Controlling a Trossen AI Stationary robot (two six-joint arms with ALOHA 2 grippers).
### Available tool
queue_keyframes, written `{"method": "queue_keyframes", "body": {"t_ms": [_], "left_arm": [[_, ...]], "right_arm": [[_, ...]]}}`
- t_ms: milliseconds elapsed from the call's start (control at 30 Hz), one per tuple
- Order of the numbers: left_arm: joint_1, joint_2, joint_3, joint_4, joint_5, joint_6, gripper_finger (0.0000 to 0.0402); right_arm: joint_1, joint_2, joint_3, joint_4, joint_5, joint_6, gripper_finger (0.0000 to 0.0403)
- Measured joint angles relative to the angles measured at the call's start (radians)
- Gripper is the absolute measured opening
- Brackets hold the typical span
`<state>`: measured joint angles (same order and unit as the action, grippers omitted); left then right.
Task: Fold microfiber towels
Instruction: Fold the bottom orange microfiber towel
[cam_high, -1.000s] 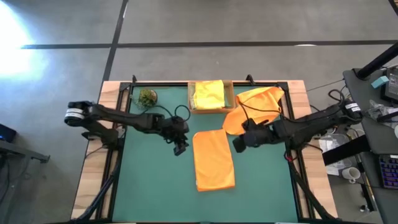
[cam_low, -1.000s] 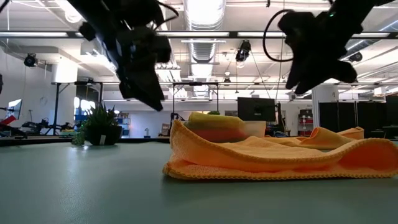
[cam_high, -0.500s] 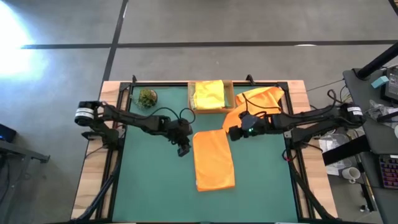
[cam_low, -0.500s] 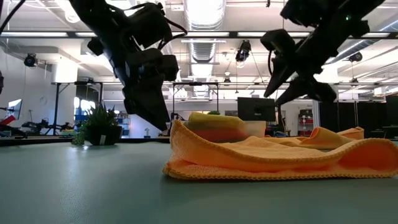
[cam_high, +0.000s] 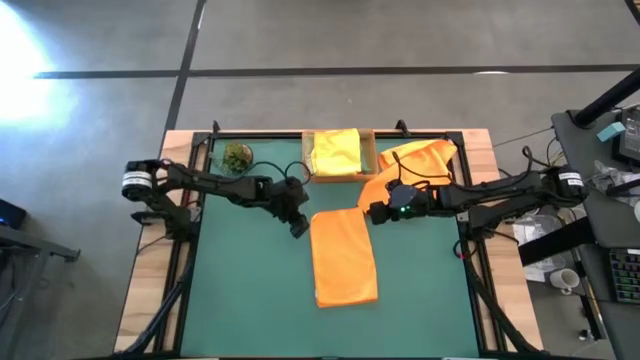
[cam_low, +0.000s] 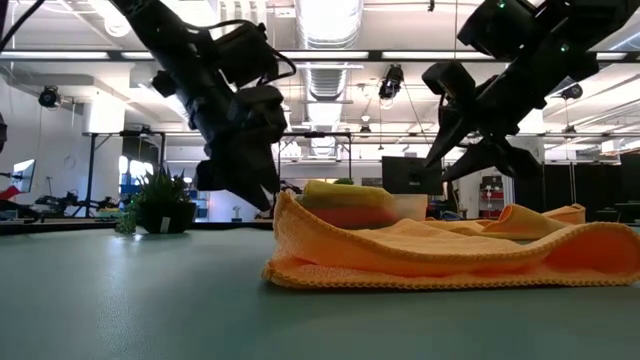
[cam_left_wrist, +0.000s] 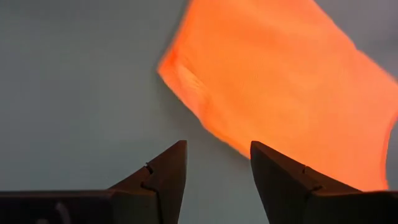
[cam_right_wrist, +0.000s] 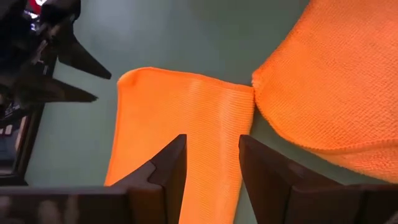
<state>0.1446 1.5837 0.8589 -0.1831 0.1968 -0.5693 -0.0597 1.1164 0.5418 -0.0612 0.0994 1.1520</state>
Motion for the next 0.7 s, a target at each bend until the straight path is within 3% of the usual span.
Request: {"method": "queue_keyframes", "body": {"t_ms": [233,700], "left_arm": [[0.032,0.0,0.0,0.105,0.024,-0.079,0.0162],[0.033,0.0,-0.001,0.069,0.031,-0.089,0.0162]], "right_arm": [[0.0,0.032,-0.003,0.028,0.013,0.0,0.0137],[-0.003,0.338,0.041,0.107,-0.028,-0.001,0.0137]]}}
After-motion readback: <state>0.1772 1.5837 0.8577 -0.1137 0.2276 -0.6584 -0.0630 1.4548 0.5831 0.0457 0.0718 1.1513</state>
